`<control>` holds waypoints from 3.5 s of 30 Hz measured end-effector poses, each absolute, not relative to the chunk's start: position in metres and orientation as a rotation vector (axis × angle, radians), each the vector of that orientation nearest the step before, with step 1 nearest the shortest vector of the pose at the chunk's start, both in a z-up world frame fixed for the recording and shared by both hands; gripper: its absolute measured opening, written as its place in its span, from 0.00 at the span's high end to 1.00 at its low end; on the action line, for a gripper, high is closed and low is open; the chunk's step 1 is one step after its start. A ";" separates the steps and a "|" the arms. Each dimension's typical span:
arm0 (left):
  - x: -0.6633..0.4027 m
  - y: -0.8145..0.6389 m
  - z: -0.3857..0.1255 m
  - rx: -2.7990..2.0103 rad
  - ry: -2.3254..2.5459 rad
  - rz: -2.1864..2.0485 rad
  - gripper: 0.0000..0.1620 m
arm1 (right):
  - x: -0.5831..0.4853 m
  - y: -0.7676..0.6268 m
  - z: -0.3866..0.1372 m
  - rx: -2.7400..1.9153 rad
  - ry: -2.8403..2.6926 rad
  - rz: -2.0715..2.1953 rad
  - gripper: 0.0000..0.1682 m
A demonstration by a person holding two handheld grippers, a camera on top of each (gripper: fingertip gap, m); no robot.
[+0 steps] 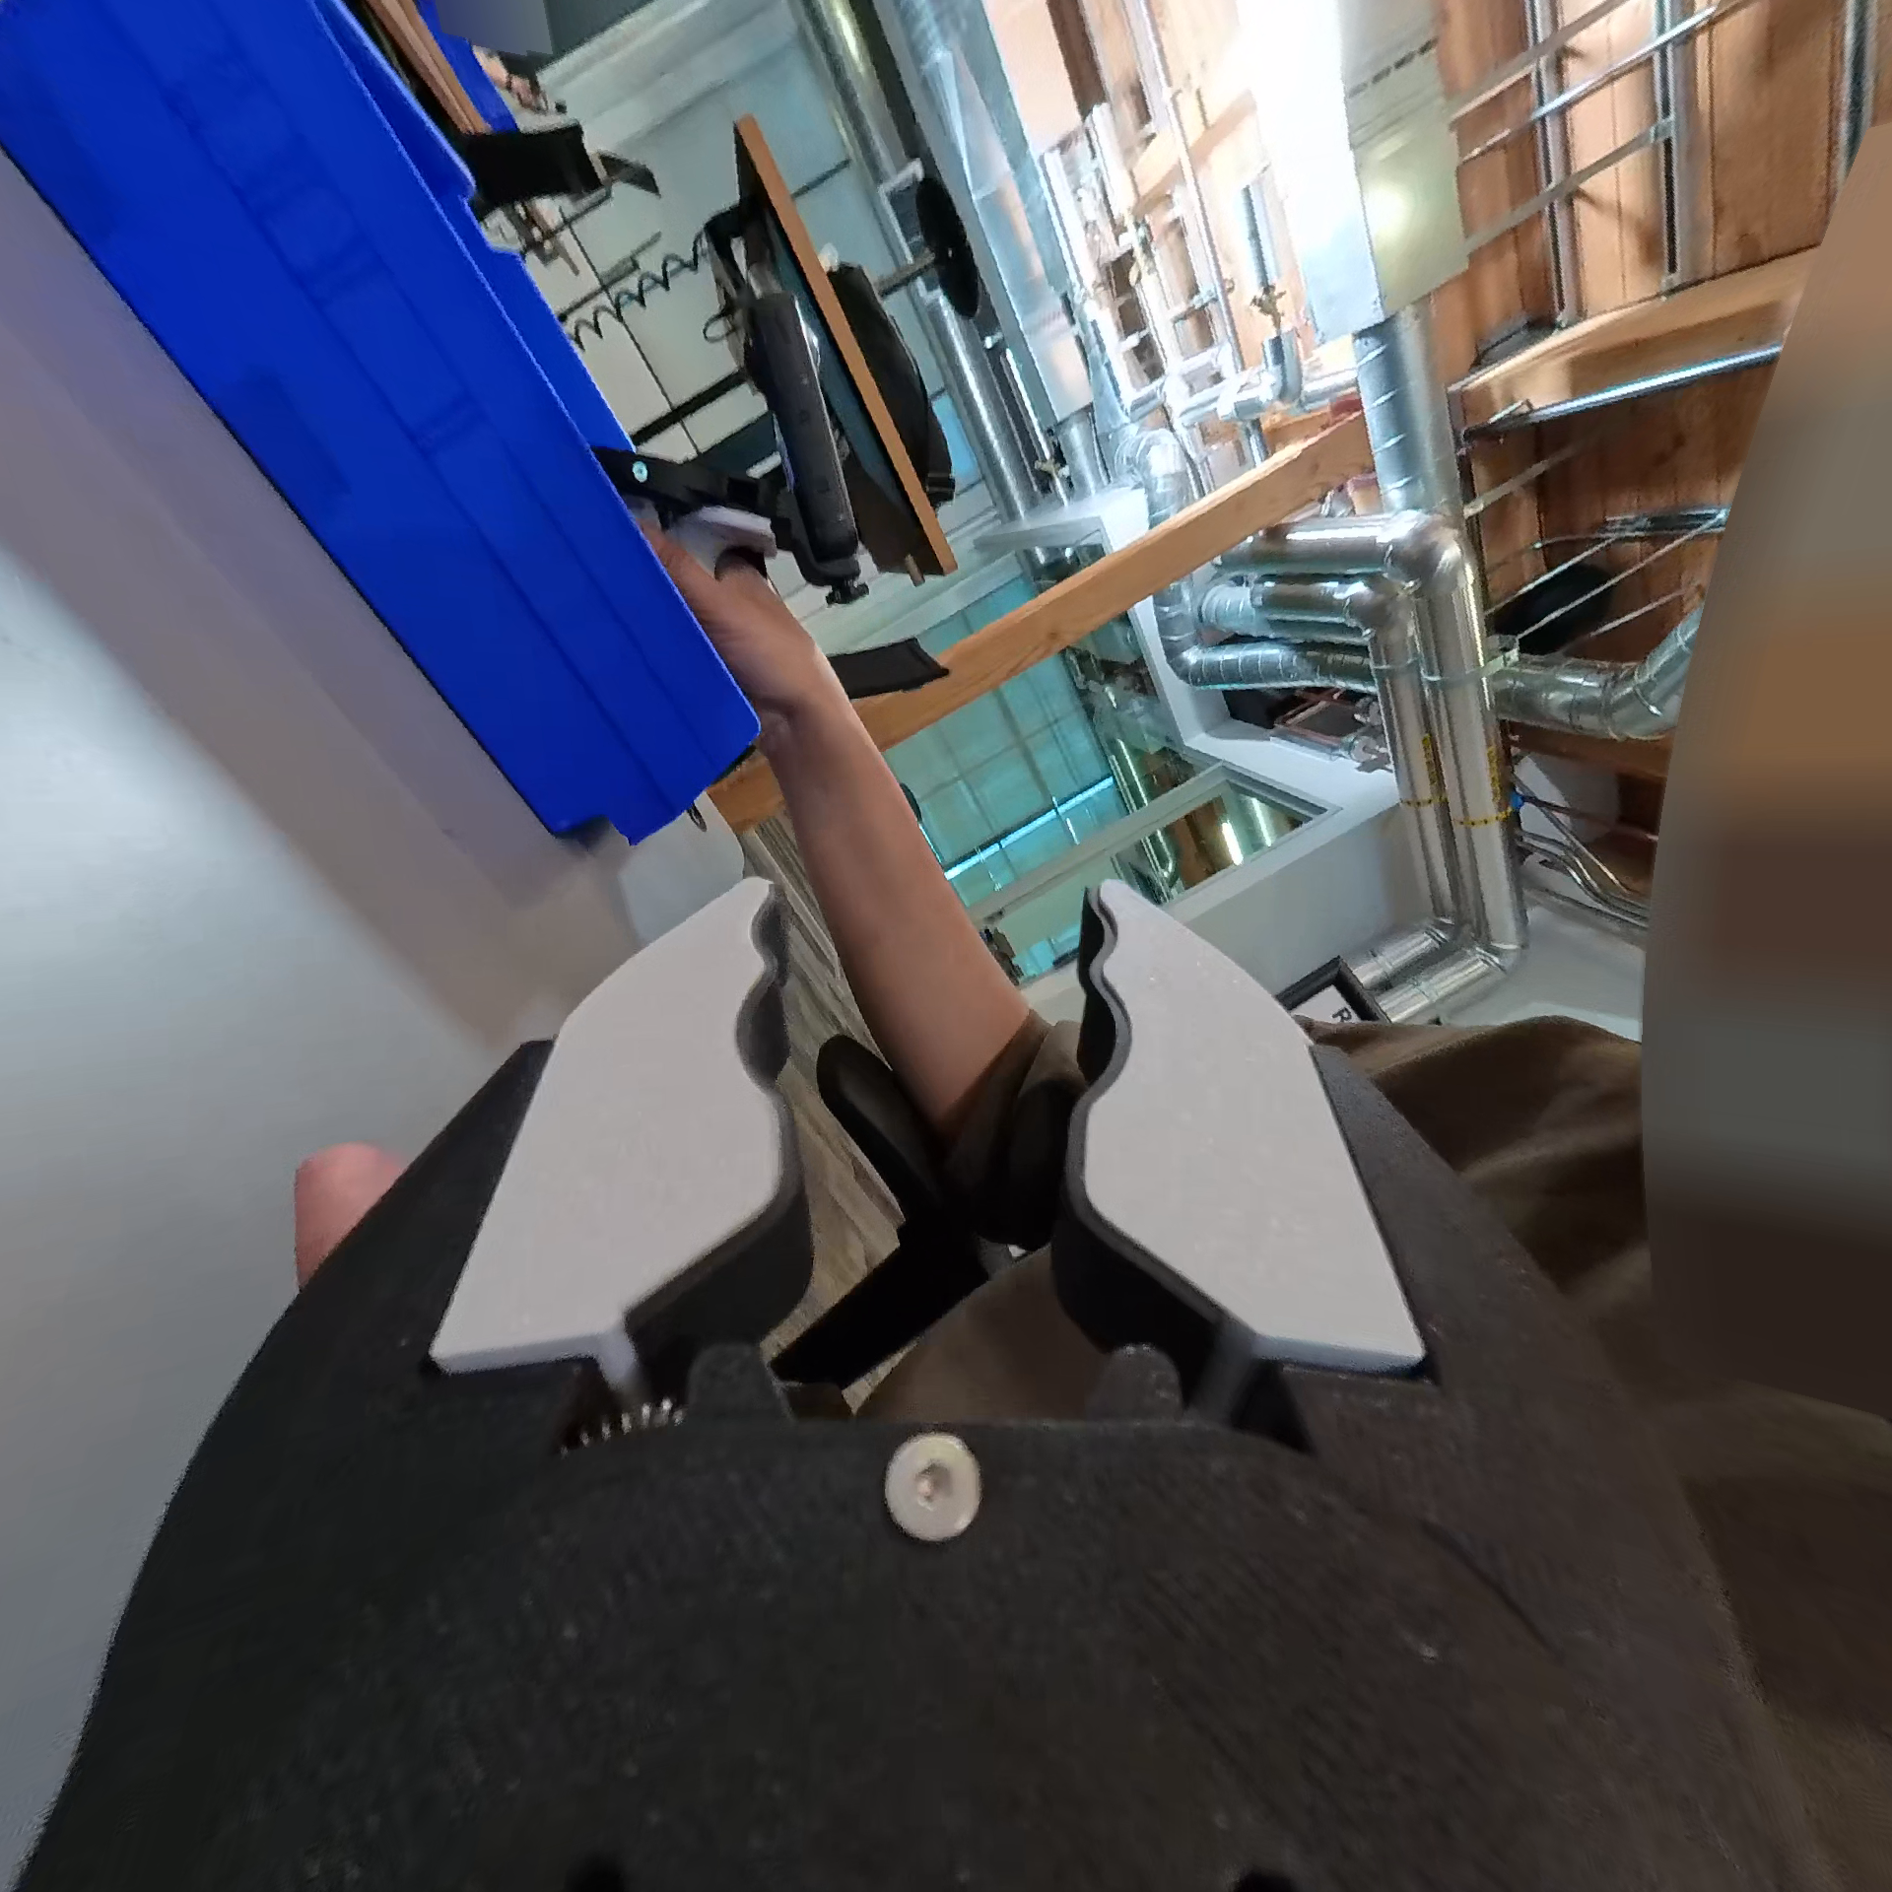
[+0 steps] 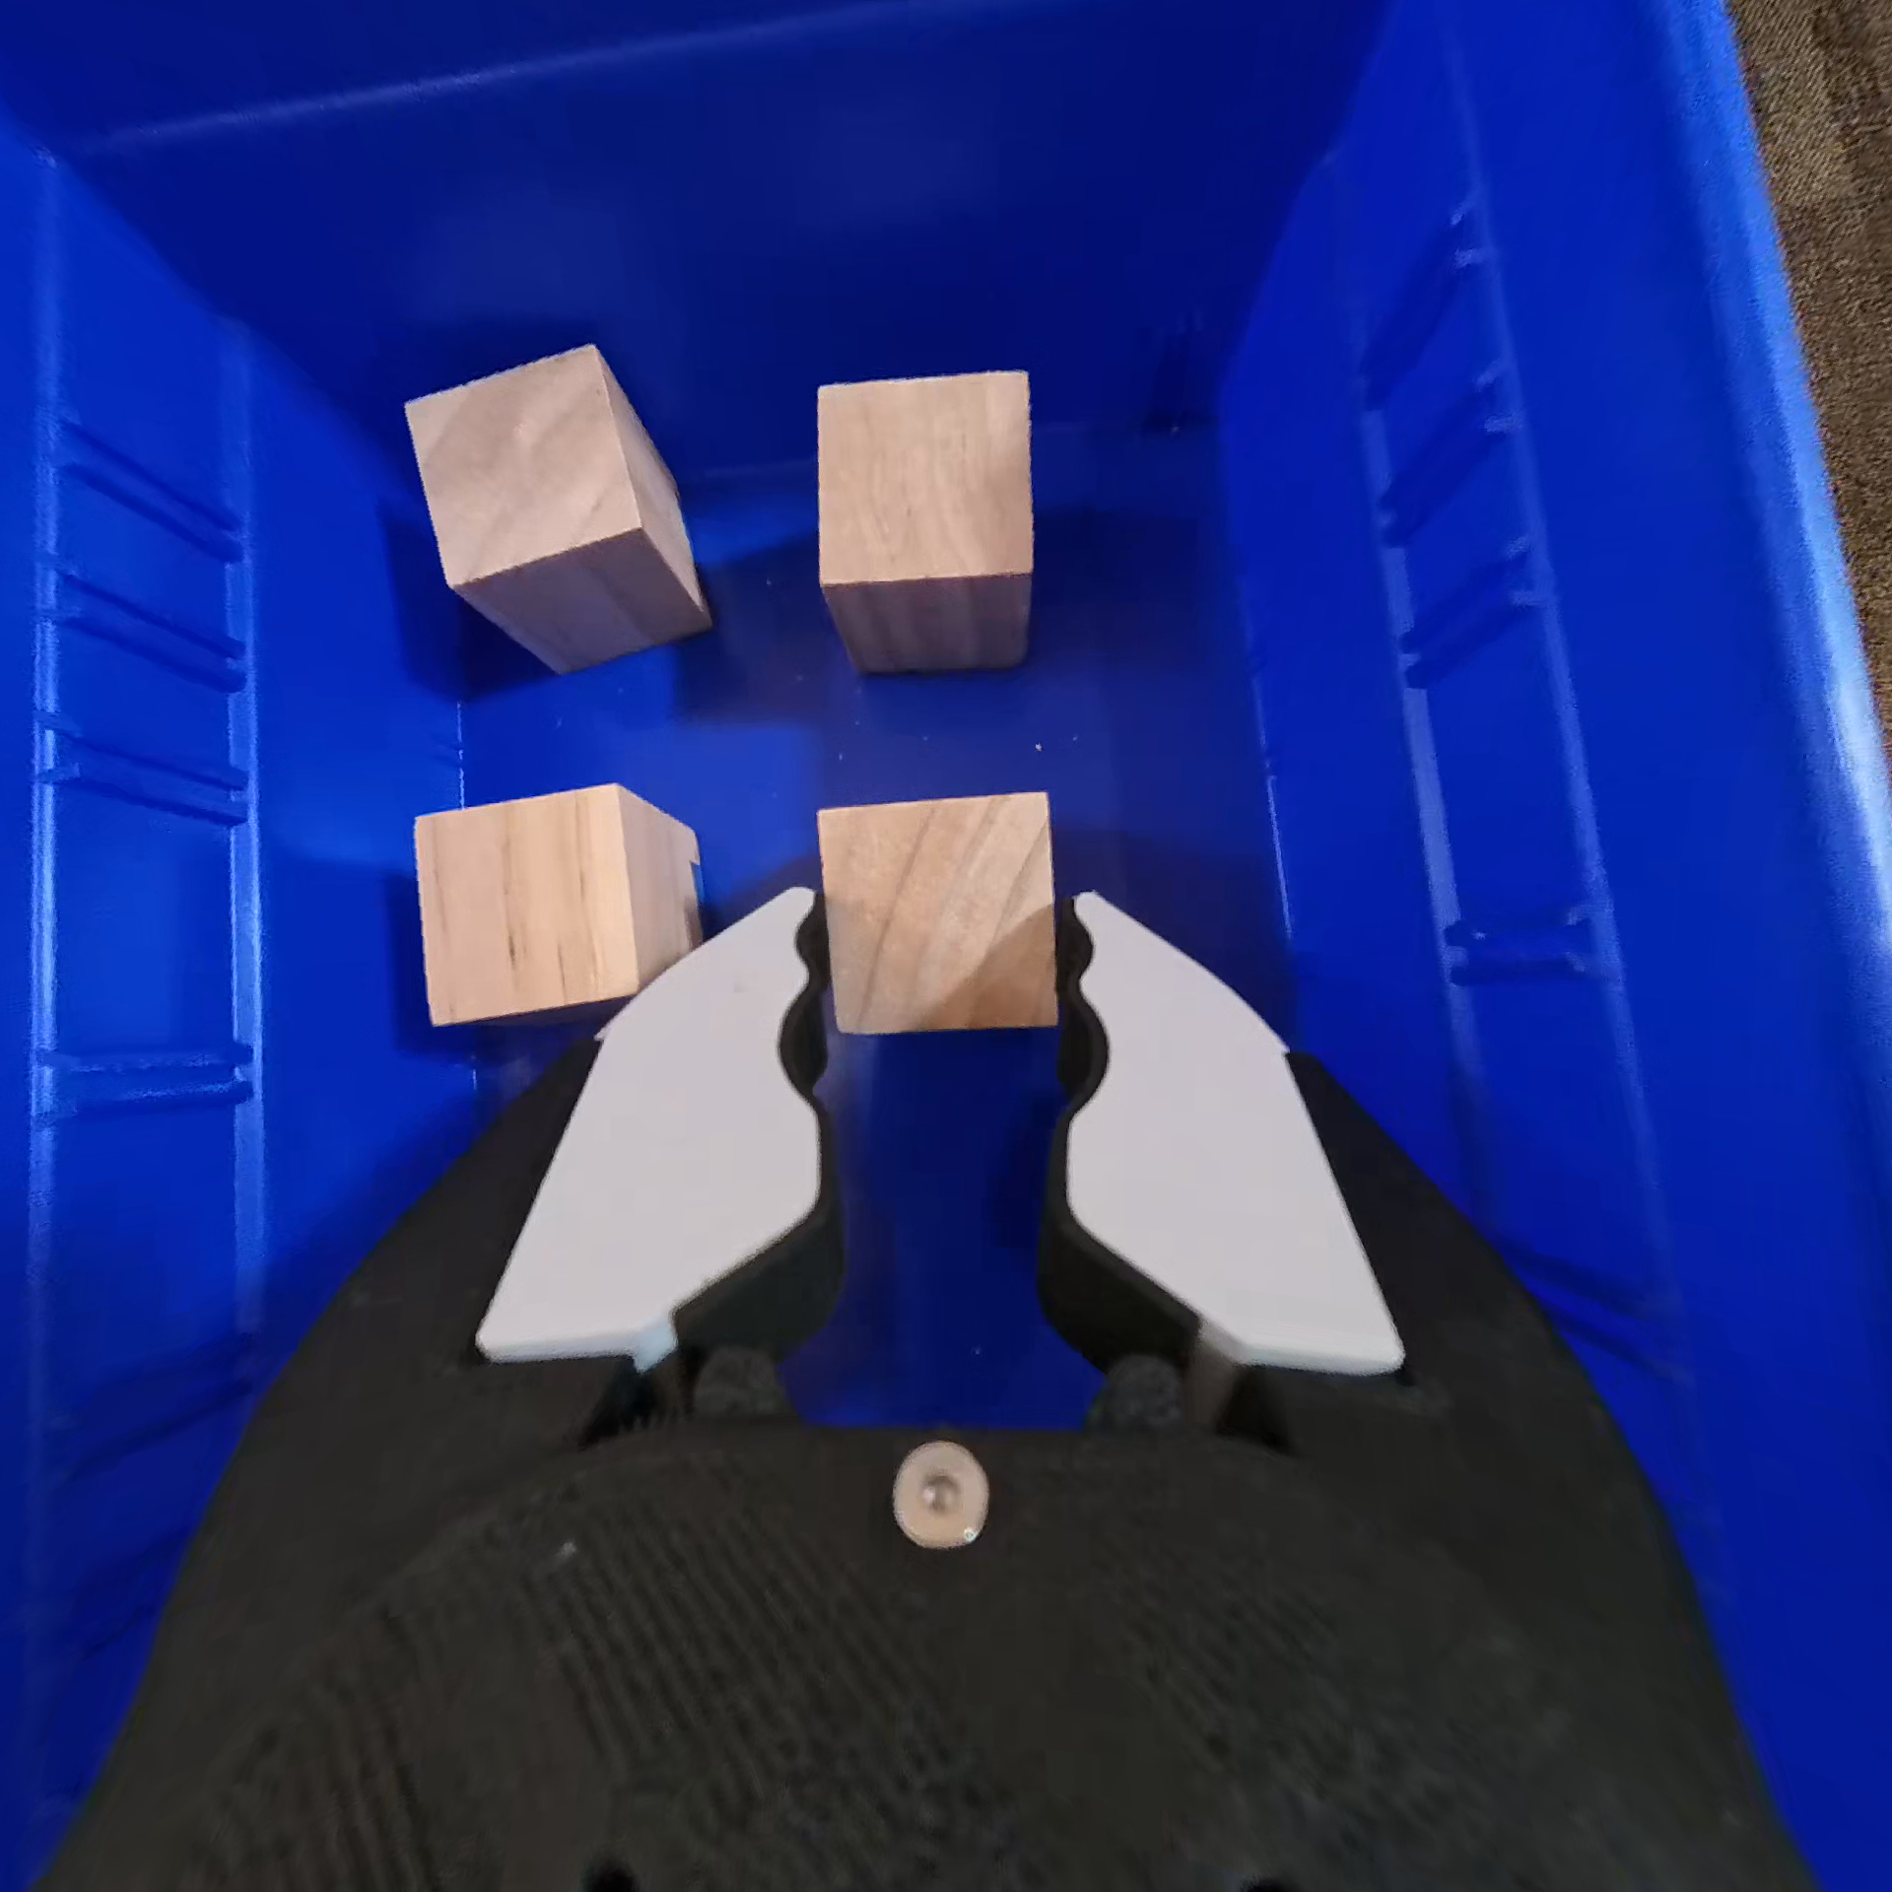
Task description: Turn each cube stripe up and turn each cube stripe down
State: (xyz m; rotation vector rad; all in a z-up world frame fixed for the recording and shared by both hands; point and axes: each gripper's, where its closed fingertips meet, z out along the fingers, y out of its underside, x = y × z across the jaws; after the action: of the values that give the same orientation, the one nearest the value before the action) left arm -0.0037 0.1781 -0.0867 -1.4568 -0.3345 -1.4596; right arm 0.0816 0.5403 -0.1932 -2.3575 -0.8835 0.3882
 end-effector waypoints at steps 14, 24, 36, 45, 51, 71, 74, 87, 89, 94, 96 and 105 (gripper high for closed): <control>-0.027 0.186 -0.073 -1.483 -0.237 -1.105 0.64 | 0.020 0.420 -0.050 -1.825 -0.996 0.733 0.60; -0.170 0.165 -0.034 -1.591 -0.493 -0.539 0.55 | -0.073 0.213 -0.057 -1.508 -1.240 1.446 0.54; -0.416 -0.023 -0.072 -1.757 -0.957 0.277 0.58 | -0.074 0.177 -0.130 -1.576 -1.481 1.429 0.56; -0.480 -0.063 -0.161 -2.089 -1.060 0.793 0.65 | -0.068 0.192 -0.130 -1.729 -1.312 1.615 0.59; -0.496 -0.059 -0.173 -2.100 -1.121 0.688 0.61 | -0.065 0.193 -0.111 -1.646 -1.272 1.626 0.73; -0.488 -0.054 -0.105 -1.945 -1.056 0.775 0.72 | -0.063 0.196 -0.114 -1.669 -1.228 1.724 0.74; -0.457 -0.024 -0.050 -1.770 -0.900 0.554 0.72 | -0.064 0.195 -0.111 -1.656 -1.225 1.739 0.74; -0.187 0.125 0.043 -1.278 -0.212 -0.835 0.72 | -0.068 0.164 -0.049 -1.196 -1.243 1.867 0.66; -0.159 0.138 0.030 -1.259 -0.189 -0.923 0.73 | -0.067 0.167 -0.039 -1.150 -1.199 1.856 0.64; -0.125 0.155 -0.003 -1.236 -0.234 -1.079 0.73 | -0.069 0.175 -0.033 -1.186 -1.104 2.004 0.60; -0.120 0.159 -0.012 -1.233 -0.260 -1.122 0.73 | -0.069 0.176 -0.032 -1.195 -1.082 2.053 0.60; -0.093 0.167 -0.026 -1.280 -0.241 -1.173 0.73 | -0.071 0.169 -0.036 -1.193 -1.123 2.003 0.60</control>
State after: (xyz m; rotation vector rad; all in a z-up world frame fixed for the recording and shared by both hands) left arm -0.0929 0.1673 -0.0258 -1.2802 -0.2407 -1.1731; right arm -0.0710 0.1688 -0.0357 -1.1925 -1.1235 2.0032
